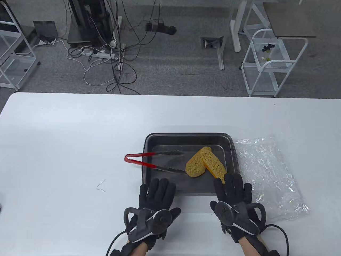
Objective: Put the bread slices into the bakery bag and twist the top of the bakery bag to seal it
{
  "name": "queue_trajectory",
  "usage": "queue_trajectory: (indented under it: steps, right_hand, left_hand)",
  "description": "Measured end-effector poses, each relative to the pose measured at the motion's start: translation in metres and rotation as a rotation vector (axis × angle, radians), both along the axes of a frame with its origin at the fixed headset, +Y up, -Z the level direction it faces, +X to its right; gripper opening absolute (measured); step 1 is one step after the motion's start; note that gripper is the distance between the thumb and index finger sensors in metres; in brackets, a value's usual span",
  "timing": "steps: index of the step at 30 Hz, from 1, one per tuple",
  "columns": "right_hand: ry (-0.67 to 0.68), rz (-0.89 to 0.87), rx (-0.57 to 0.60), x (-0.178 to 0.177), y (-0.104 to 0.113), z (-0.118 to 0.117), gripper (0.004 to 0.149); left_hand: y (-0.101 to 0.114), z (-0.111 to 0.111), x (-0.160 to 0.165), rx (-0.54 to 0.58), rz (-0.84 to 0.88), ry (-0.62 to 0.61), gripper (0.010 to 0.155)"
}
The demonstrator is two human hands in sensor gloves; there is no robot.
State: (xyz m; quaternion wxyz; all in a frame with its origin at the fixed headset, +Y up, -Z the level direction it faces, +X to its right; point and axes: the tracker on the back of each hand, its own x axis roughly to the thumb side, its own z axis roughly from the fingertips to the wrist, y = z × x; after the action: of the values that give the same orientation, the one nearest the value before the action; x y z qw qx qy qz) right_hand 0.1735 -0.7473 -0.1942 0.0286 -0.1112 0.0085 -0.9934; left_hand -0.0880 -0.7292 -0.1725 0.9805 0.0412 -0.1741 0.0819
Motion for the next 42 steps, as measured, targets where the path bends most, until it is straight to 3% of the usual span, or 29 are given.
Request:
queue_trajectory:
  steps: [21,27,31,33,36,42]
  right_hand:
    - [-0.026,-0.030,0.008,0.006,0.006,0.000,0.079]
    - [-0.061,-0.121,0.093,0.023,0.026,0.001,0.072]
    - [-0.174,-0.149,0.172,0.060,0.059,-0.006,0.068]
    - [-0.262,-0.184,0.208,0.096,0.078,-0.016,0.070]
    - [-0.413,-0.163,0.219,0.140,0.089,-0.032,0.075]
    - [-0.645,-0.193,0.061,0.204,0.072,-0.066,0.082]
  left_hand:
    - [0.003,0.000,-0.001,-0.001,0.025,-0.012,0.082]
    - [0.002,0.000,0.002,0.000,0.024,-0.028,0.080]
    - [0.005,0.002,0.002,0.022,0.051,-0.038,0.075]
    - [0.006,0.002,0.004,0.036,0.059,-0.042,0.072]
    - [0.006,0.003,0.005,0.043,0.045,-0.042,0.067]
    - [0.006,0.003,0.005,0.045,0.043,-0.027,0.061]
